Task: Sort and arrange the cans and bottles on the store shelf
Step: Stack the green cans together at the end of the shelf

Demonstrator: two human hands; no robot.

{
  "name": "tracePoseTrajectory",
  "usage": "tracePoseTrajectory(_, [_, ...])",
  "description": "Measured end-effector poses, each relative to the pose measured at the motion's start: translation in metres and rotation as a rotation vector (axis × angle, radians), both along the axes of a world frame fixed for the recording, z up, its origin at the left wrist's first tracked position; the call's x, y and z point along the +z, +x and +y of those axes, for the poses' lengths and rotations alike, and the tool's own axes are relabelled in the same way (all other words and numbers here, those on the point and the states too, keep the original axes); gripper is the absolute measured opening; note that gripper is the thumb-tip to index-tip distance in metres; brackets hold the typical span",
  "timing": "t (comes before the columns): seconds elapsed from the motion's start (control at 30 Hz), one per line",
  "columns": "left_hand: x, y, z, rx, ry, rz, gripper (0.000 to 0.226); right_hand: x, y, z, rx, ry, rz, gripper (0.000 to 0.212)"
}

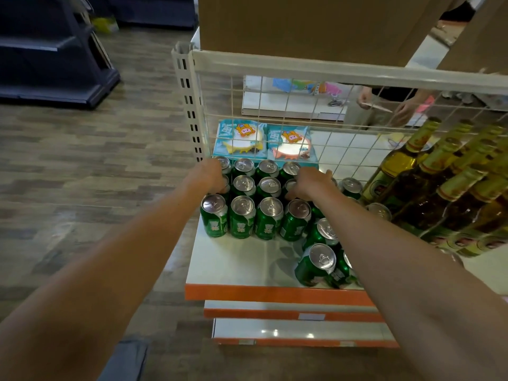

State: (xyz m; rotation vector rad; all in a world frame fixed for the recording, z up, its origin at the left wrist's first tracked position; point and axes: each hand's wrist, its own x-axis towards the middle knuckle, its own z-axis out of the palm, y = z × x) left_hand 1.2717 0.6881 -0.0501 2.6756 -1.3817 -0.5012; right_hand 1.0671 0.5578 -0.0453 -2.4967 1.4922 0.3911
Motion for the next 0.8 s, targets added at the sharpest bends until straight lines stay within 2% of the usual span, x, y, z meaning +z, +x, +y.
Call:
tracePoseTrajectory(0.17, [0.002, 0.008, 0.0, -0.032, 0.023, 0.002, 0.035, 0.002, -0.004, 0.002, -0.011, 0.012, -0.068, 0.063])
tracePoseTrajectory(0.33, [0.003, 0.01, -0.001, -0.051, 0.033, -0.026, 0.045, 0.002, -0.006, 0.002, -0.034, 0.018, -0.076, 0.052])
tracePoseTrajectory(0.53, [-0.003, 0.008, -0.002, -0.077, 0.029, -0.037, 0.026, 0.001, -0.006, 0.002, -0.001, -0.024, -0.037, 0.051])
tracePoseTrajectory(0.67, [0.001, 0.0, -0.002, -0.079, 0.067, -0.097, 0.037, -0.003, -0.005, 0.001, 0.026, -0.061, 0.032, 0.05])
tracePoseTrajectory(0.8, [0.011, -0.01, 0.002, -0.081, 0.063, -0.12, 0.036, -0.01, -0.006, 0.005, 0.001, -0.054, -0.074, 0.042])
